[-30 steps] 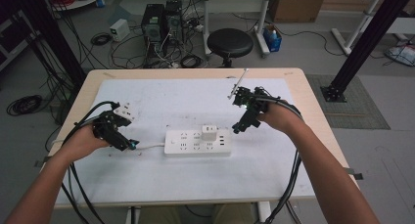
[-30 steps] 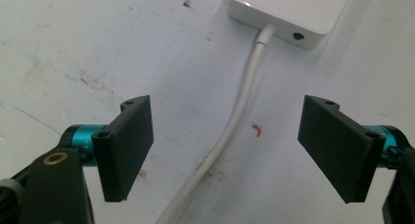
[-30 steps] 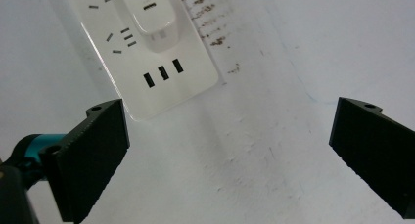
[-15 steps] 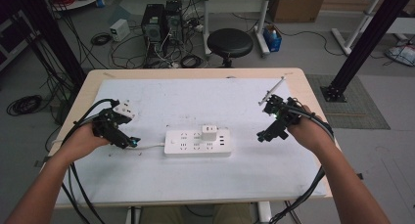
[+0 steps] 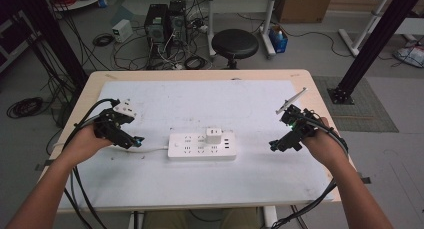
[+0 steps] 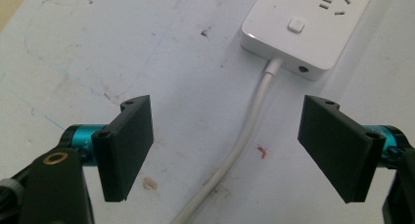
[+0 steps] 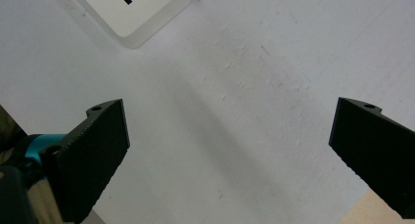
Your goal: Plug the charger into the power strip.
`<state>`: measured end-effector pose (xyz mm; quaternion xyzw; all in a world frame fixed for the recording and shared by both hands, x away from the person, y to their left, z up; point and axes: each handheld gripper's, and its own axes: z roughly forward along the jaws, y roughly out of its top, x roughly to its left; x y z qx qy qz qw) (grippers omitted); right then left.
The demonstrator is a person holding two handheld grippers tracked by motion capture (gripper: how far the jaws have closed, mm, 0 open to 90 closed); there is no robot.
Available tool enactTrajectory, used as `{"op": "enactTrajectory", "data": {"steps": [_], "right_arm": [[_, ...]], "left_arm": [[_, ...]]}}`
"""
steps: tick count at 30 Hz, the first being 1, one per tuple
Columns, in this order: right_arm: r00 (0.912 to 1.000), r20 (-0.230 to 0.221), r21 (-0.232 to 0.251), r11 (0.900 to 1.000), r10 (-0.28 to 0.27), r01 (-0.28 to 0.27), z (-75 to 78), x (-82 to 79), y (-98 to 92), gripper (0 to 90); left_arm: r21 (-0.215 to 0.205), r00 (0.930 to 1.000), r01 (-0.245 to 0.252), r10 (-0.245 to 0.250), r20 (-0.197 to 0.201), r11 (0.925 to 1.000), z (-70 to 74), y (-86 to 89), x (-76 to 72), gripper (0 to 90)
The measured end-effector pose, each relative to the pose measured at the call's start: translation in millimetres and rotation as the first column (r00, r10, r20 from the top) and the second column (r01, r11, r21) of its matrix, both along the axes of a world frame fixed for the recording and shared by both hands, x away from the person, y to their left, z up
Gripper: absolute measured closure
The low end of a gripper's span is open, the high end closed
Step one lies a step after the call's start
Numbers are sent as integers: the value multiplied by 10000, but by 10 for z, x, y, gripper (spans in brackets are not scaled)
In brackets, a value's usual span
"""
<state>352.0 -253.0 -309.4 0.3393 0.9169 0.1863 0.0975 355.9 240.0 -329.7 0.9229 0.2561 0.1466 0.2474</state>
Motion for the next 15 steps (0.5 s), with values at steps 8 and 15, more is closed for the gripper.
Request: {"op": "enactTrajectory", "data": {"steps": [8,15], "right_arm": [[9999,74,-5,9999,152,-151,-8,-12,2,7],[10000,-9,87,9999,87,-87,-70,-30,-4,7]], "left_arm": [[26,9999,-103,104,-42,9999,0,-6,2,210],[-15,9998,-205,204,-74,9998,2,22,-3,209]]}}
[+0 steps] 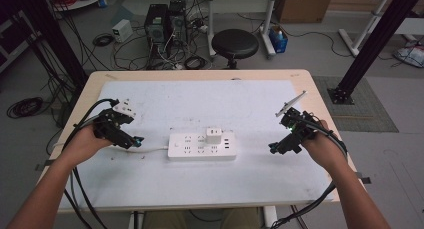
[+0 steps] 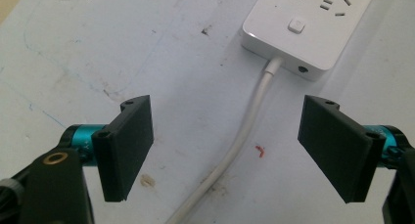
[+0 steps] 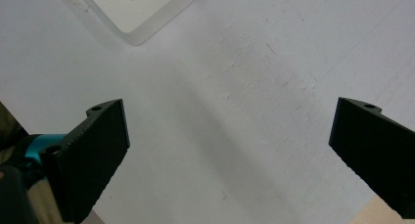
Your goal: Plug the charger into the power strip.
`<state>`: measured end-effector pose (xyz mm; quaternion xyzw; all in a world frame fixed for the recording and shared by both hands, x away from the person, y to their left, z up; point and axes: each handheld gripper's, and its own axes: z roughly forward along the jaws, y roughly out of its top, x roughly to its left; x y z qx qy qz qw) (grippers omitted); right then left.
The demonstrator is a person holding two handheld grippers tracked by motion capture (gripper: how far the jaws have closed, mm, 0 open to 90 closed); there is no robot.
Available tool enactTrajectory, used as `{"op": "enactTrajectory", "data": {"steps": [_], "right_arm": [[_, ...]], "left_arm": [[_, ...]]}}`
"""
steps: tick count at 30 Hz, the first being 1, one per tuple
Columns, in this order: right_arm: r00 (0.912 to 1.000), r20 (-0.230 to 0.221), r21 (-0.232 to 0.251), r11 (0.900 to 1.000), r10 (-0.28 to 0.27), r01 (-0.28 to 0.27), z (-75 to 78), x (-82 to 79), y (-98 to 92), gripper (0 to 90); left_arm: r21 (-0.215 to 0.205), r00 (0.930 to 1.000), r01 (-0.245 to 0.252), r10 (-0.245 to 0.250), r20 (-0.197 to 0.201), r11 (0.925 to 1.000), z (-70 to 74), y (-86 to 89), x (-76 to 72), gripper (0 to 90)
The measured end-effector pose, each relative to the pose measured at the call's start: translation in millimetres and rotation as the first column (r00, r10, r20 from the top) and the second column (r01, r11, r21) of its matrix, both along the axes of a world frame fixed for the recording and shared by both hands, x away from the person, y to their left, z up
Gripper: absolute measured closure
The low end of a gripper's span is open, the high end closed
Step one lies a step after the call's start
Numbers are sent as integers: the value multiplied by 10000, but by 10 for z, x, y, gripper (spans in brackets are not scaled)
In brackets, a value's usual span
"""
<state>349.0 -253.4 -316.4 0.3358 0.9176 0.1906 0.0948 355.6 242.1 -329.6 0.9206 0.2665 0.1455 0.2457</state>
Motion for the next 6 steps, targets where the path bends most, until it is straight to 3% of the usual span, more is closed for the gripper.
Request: {"op": "enactTrajectory", "data": {"steps": [6], "right_arm": [[10000,-74,58,10000,-59,60,-64,-4,-11,7]], "left_arm": [[-44,9999,-115,115,19,9999,-18,6,-2,209]]}}
